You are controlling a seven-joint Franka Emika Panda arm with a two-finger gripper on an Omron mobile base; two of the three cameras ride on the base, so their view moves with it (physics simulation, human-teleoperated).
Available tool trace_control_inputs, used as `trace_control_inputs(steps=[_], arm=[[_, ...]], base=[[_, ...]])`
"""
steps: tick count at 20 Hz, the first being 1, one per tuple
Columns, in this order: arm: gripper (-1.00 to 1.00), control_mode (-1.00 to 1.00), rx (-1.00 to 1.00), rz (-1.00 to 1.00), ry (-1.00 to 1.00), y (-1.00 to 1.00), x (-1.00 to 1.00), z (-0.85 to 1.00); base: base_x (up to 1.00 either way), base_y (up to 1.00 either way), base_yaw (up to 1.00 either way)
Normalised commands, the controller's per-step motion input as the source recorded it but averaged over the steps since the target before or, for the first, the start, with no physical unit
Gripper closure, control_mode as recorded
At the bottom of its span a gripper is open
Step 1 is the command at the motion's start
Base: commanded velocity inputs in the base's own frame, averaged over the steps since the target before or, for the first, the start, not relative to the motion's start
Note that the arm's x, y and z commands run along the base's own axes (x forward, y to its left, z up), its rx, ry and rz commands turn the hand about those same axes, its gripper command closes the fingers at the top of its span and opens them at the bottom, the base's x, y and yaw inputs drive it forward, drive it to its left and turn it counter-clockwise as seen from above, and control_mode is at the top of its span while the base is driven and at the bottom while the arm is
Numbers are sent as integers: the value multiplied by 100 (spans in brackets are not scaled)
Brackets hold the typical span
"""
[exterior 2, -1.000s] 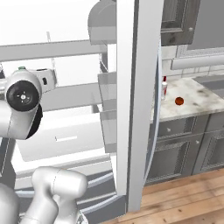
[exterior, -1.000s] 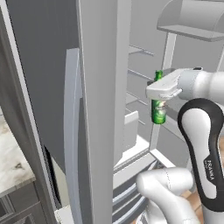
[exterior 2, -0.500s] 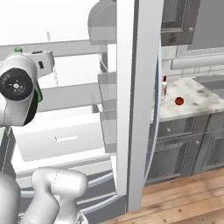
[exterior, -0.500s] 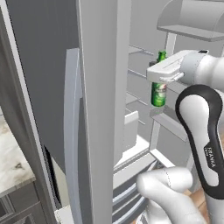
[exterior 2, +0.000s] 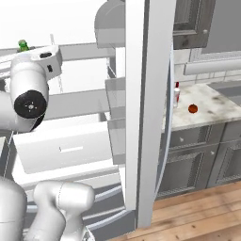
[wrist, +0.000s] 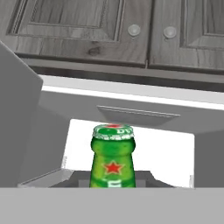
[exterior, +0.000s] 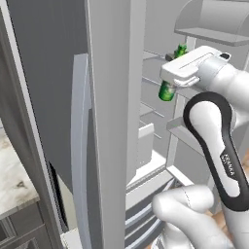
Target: Place the beer and liquor on the top shelf of the fridge to keep them out of children's reach, and place the tomato on lower shelves for easy access.
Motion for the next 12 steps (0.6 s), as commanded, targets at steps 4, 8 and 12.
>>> trace_control_inputs(steps=[4, 8, 12], arm=[[100, -100, 3, 0, 0, 0, 32, 27], [100, -100, 0, 0, 0, 6, 44, 17], [100, -100, 0, 0, 0, 9, 43, 12]], base=[[0, 0, 0], [0, 0, 0], [0, 0, 0]])
